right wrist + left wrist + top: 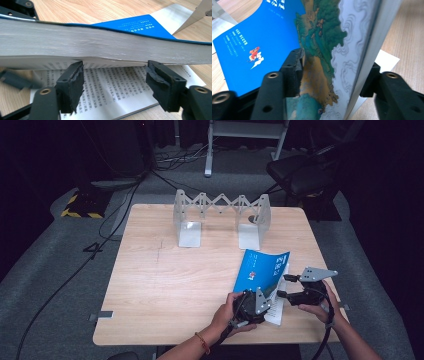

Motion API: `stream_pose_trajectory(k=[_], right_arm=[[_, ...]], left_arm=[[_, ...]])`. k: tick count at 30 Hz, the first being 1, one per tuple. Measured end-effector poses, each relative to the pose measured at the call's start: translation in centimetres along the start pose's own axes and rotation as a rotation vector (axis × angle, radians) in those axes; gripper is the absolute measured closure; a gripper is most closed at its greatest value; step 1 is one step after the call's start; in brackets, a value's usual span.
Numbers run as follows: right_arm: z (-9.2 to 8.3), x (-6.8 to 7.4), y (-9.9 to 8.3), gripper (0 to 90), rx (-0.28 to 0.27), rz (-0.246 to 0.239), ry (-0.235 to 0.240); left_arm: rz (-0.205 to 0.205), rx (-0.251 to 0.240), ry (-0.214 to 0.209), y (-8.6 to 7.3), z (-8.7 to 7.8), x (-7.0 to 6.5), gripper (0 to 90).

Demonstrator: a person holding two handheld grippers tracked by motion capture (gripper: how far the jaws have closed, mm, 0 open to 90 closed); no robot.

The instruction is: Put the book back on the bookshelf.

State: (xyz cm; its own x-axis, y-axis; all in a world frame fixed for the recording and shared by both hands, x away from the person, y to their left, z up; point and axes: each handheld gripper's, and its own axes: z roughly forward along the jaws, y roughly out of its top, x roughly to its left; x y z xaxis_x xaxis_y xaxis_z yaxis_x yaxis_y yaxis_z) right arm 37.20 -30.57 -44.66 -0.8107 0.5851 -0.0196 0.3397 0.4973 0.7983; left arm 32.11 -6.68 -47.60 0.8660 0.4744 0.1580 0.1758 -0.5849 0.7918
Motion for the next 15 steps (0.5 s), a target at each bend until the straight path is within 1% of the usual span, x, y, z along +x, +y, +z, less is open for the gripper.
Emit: stream_pose_trajectory(k=[2, 3, 5, 6, 7, 8, 10, 11, 13, 14, 15], right_arm=[[0.1, 0.0, -0.1, 29.8, -0.01, 0.008, -0.008], [0.1, 0.0, -0.1, 29.5, -0.014, 0.013, -0.013], [-0.1, -0.2, -0.1, 28.3, -0.028, 0.022, -0.009], [-0.2, -0.3, -0.2, 28.2, -0.034, 0.03, -0.009], [-0.3, -0.5, -0.3, 28.2, -0.039, 0.033, -0.003], [-0.4, -0.6, -0.4, 28.1, -0.043, 0.038, 0.004], [-0.5, -0.7, -0.6, 28.6, -0.042, 0.032, 0.01], [-0.7, -0.7, -0.7, 28.9, -0.051, 0.033, 0.018], [-1.0, -0.8, -0.8, 28.9, -0.058, 0.017, 0.019], [-1.3, -0.7, -0.7, 28.6, -0.067, 0.01, 0.032], [-1.5, -0.7, -0.6, 28.5, -0.074, 0.006, 0.037]], left_arm=[[0.028, -0.02, 0.013, 0.0, -0.5, 0.0, 58.9], [0.03, -0.028, 0.015, 0.0, -0.8, 0.2, 62.3], [0.012, -0.048, 0.007, 0.0, -1.3, 0.7, 68.1], [0.01, -0.052, 0.001, 0.1, -1.5, 0.9, 70.1], [0.014, -0.048, 0.001, 0.1, -1.7, 1.2, 72.5], [0.007, -0.043, -0.007, 0.0, -1.9, 1.6, 74.3], [0.006, -0.04, -0.035, -0.3, -2.5, 2.5, 75.1], [0.004, -0.042, -0.044, -0.4, -2.8, 2.8, 75.2], [0.009, -0.036, -0.065, -0.8, -3.6, 3.7, 75.3], [0.006, -0.03, -0.074, -0.9, -3.9, 4.0, 75.2], [0.011, -0.031, -0.091, -1.2, -4.4, 4.5, 75.2]])
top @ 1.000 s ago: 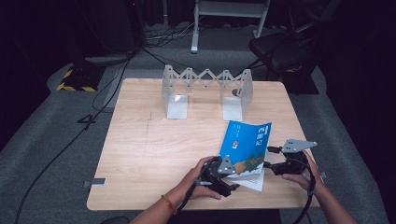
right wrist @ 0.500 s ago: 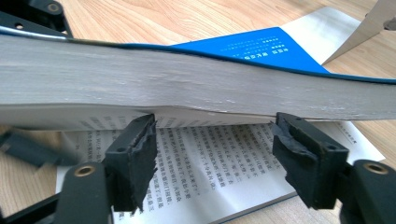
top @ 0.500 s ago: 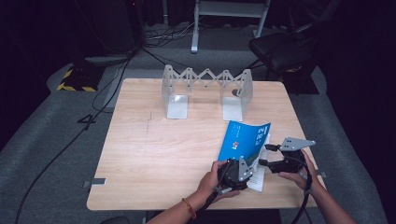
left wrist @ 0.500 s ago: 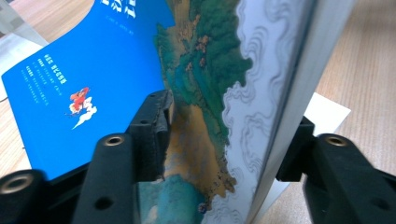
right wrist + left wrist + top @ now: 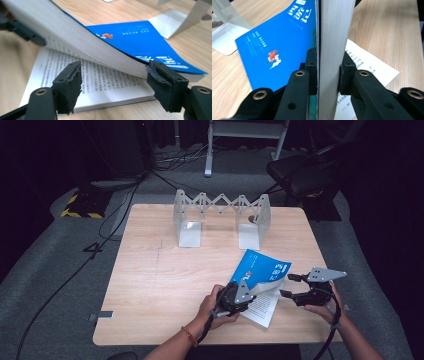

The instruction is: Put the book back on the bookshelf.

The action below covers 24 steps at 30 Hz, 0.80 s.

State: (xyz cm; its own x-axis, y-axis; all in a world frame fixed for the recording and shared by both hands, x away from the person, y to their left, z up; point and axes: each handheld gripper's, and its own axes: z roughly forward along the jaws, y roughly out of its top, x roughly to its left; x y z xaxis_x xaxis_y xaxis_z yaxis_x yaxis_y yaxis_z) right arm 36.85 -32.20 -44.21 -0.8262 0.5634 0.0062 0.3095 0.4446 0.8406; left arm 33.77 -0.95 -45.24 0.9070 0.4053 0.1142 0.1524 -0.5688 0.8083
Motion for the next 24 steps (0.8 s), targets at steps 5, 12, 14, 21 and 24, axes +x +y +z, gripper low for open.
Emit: stream_pose_trajectory(k=[5, 12, 14, 21, 24], right_arm=[[-0.3, 1.0, 1.8, 28.1, -0.032, -0.07, 0.046], [3.4, 2.4, 4.2, 29.4, 0.029, -0.183, 0.105], [5.3, 2.5, 4.2, 30.8, 0.05, -0.205, 0.14], [7.9, 2.1, 2.9, 33.5, 0.118, -0.272, 0.155], [8.0, 1.4, 2.6, 39.3, 0.107, -0.303, 0.106]], left_arm=[[-0.016, 0.017, -0.024, -1.2, -1.9, 1.2, 74.2], [-0.037, 0.031, -0.038, -3.3, -4.4, 2.6, 71.4], [-0.035, 0.036, -0.046, -3.7, -5.0, 3.0, 70.9], [-0.038, 0.054, -0.056, -4.9, -6.5, 4.3, 69.5], [-0.05, 0.045, -0.05, -5.4, -7.2, 4.9, 69.0]])
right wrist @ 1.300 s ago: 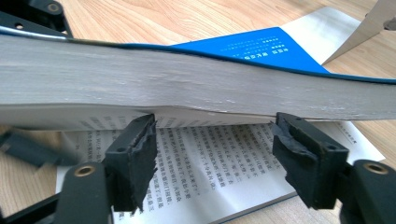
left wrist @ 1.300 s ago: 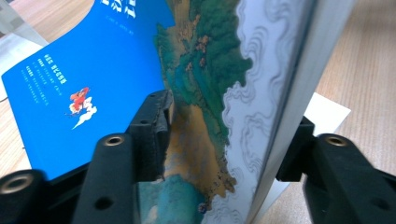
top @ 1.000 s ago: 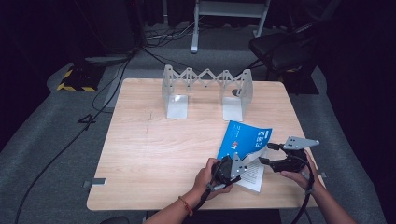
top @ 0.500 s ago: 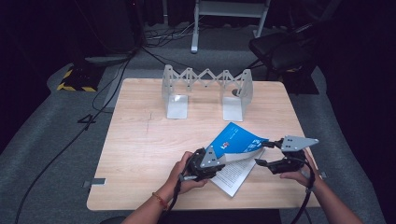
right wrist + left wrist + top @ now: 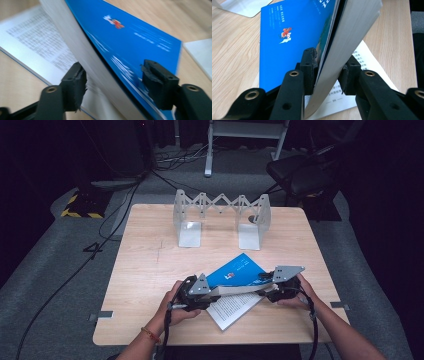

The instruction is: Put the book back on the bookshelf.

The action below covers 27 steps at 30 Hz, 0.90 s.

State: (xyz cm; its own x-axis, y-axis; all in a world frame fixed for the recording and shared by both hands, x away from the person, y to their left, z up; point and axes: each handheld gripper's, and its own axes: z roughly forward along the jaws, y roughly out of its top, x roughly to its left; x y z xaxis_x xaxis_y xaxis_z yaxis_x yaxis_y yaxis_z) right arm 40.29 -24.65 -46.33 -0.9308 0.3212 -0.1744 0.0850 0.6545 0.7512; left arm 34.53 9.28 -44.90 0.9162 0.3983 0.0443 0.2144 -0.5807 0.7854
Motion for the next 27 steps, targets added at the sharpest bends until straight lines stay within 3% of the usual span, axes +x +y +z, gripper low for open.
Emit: stream_pose_trajectory(k=[2, 4, 6, 8, 12, 17, 19, 21, 23, 25, 27], right_arm=[[0.1, -0.3, -0.1, 47.3, -0.017, 0.004, 0.005], [0.1, -0.1, 0.1, 52.2, -0.03, -0.03, -0.007], [0.3, 0.5, 0.7, 57.5, -0.026, -0.08, -0.025], [0.5, 1.0, 0.9, 59.5, -0.021, -0.097, -0.037], [0.5, 1.5, 1.2, 60.9, -0.021, -0.113, -0.053], [0.6, 2.5, 2.1, 63.8, -0.008, -0.147, -0.069], [0.6, 3.1, 2.5, 65.1, -0.006, -0.164, -0.072], [0.6, 3.4, 2.8, 65.7, -0.003, -0.17, -0.072], [0.7, 3.7, 3.2, 66.0, 0.005, -0.185, -0.077], [0.7, 3.9, 3.3, 66.1, 0.001, -0.186, -0.075], [0.8, 3.8, 3.3, 64.3, -0.019, -0.18, -0.055]], left_arm=[[-0.006, 0.0, 0.006, -0.3, -0.4, 0.3, 68.8], [-0.03, -0.009, 0.008, -0.8, -0.9, 0.7, 67.9], [-0.027, 0.002, 0.03, -0.9, -1.1, 0.6, 64.4], [-0.02, 0.005, 0.062, -0.9, -1.3, 0.1, 60.0], [-0.017, -0.009, 0.075, -0.4, -1.8, -1.2, 44.5], [-0.013, 0.013, 0.14, 1.2, -1.1, -3.0, 41.7], [-0.012, 0.052, 0.187, 1.5, -0.5, -3.3, 42.6], [-0.002, 0.069, 0.217, 1.5, -0.3, -3.3, 49.9], [-0.008, 0.072, 0.212, 1.3, -0.5, -2.9, 59.5], [0.027, 0.07, 0.211, 1.1, -0.8, -2.8, 63.3], [0.012, 0.055, 0.173, 0.6, -1.1, -2.2, 65.0]])
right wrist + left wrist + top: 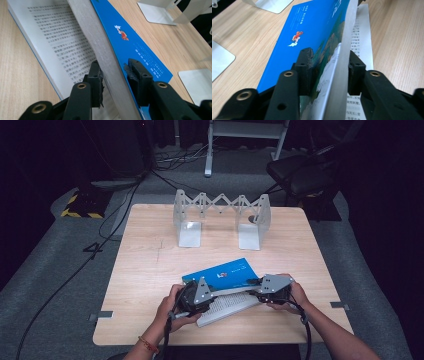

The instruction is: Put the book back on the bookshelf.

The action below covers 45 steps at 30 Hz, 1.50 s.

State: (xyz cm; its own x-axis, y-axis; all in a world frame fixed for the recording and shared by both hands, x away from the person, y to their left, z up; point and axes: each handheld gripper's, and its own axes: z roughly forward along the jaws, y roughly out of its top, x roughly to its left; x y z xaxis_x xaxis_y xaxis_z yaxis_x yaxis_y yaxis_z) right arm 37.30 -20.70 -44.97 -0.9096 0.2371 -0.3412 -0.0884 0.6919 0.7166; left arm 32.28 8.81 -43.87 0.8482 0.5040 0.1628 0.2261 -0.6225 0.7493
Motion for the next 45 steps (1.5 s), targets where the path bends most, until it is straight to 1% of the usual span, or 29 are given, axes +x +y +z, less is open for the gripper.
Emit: stream_pose_trajectory(k=[2, 4, 5, 7, 8, 10, 12, 13, 15, 17, 19, 21, 23, 24, 25, 27, 28, 29, 30, 31, 32, 34, 35, 37, 40, 41, 42, 43, 45], right_arm=[[0.0, -0.4, -0.4, 59.2, -0.039, 0.015, 0.035], [0.1, -0.8, -1.1, 54.9, -0.066, 0.026, 0.05], [0.3, -1.3, -1.8, 53.1, -0.06, 0.054, 0.064], [0.6, -2.0, -2.8, 52.4, -0.055, 0.077, 0.067], [0.6, -2.4, -3.3, 55.5, -0.066, 0.083, 0.073], [0.5, -2.3, -3.2, 61.6, -0.069, 0.018, 0.068], [0.5, -2.0, -2.7, 63.5, -0.065, -0.016, 0.056], [0.5, -2.0, -2.7, 63.5, -0.065, -0.016, 0.056], [0.6, -1.9, -2.6, 64.5, -0.069, -0.021, 0.066], [0.5, -1.7, -2.4, 65.1, -0.072, -0.026, 0.067], [0.4, -1.6, -2.2, 65.4, -0.078, -0.02, 0.066], [0.2, -1.5, -2.1, 65.6, -0.073, -0.021, 0.061], [0.1, -1.3, -1.9, 65.8, -0.071, -0.023, 0.058], [0.1, -1.3, -1.8, 65.8, -0.071, -0.025, 0.056], [0.1, -1.2, -1.7, 65.9, -0.068, -0.026, 0.057], [0.1, -1.1, -1.6, 65.8, -0.064, -0.024, 0.05], [0.1, -1.1, -1.6, 65.7, -0.063, -0.023, 0.049], [0.1, -1.1, -1.6, 65.7, -0.063, -0.023, 0.049], [0.1, -1.1, -1.6, 65.7, -0.063, -0.022, 0.047], [0.1, -1.0, -1.6, 65.7, -0.061, -0.025, 0.045], [0.1, -1.0, -1.6, 65.5, -0.059, -0.029, 0.042], [0.2, -1.0, -1.6, 64.4, -0.066, -0.025, 0.049], [0.2, -1.0, -1.7, 63.8, -0.071, -0.026, 0.053], [0.3, -1.0, -1.8, 63.0, -0.077, -0.031, 0.064], [0.5, -1.0, -1.9, 63.5, -0.09, -0.022, 0.083], [0.6, -1.0, -1.8, 64.4, -0.093, -0.024, 0.083], [0.7, -0.7, -1.4, 66.3, -0.092, -0.041, 0.076], [0.9, -0.5, -1.1, 67.3, -0.088, -0.054, 0.069], [1.2, 0.0, -0.5, 68.9, -0.082, -0.069, 0.061]], left_arm=[[-0.001, -0.006, -0.027, -0.5, 0.0, 0.3, 66.2], [0.0, -0.008, -0.038, -1.1, 0.0, 0.5, 67.1], [-0.005, -0.011, -0.04, -1.3, -0.1, 0.6, 67.2], [-0.01, -0.016, -0.043, -1.5, -0.4, 0.8, 67.3], [-0.008, -0.018, -0.047, -1.7, -0.5, 1.0, 67.3], [-0.025, -0.028, -0.052, -1.9, -0.6, 1.2, 67.3], [-0.032, -0.028, -0.052, -2.1, -0.7, 1.4, 66.3], [-0.033, -0.032, -0.046, -2.2, -0.8, 1.4, 66.3], [-0.052, -0.027, -0.04, -2.3, -1.0, 1.4, 63.6], [-0.051, -0.023, -0.018, -2.2, -1.3, 1.2, 61.2], [-0.069, -0.025, -0.012, -2.0, -1.5, 0.9, 53.6], [-0.072, -0.014, 0.003, -1.7, -1.7, 0.6, 49.6], [-0.069, -0.018, -0.001, -1.3, -1.9, 0.2, 46.9], [-0.071, -0.012, 0.021, -1.0, -2.0, -0.1, 45.3], [-0.068, -0.009, 0.025, -0.9, -2.0, -0.3, 44.4], [-0.068, 0.008, 0.043, -0.5, -2.1, -0.8, 44.5], [-0.06, 0.018, 0.047, -0.4, -2.0, -0.9, 51.1], [-0.045, 0.023, 0.051, -0.4, -2.0, -1.0, 51.1], [-0.034, 0.037, 0.056, -0.5, -1.9, -1.1, 54.2], [-0.023, 0.047, 0.061, -0.6, -1.8, -1.1, 60.2], [-0.005, 0.057, 0.059, -0.7, -1.8, -1.0, 62.8], [0.012, 0.069, 0.041, -1.0, -1.7, -0.8, 66.2], [0.018, 0.069, 0.029, -1.2, -1.6, -0.7, 67.2], [0.01, 0.067, 0.005, -1.6, -1.5, -0.3, 68.0], [0.01, 0.065, 0.008, -1.8, -1.7, 0.2, 67.6], [0.007, 0.07, 0.015, -2.1, -1.8, 0.8, 67.6], [-0.001, 0.069, 0.019, -2.3, -1.9, 1.2, 66.1], [-0.018, 0.082, 0.029, -2.6, -1.9, 1.8, 64.6], [-0.024, 0.111, 0.043, -2.9, -1.6, 2.3, 59.8]])
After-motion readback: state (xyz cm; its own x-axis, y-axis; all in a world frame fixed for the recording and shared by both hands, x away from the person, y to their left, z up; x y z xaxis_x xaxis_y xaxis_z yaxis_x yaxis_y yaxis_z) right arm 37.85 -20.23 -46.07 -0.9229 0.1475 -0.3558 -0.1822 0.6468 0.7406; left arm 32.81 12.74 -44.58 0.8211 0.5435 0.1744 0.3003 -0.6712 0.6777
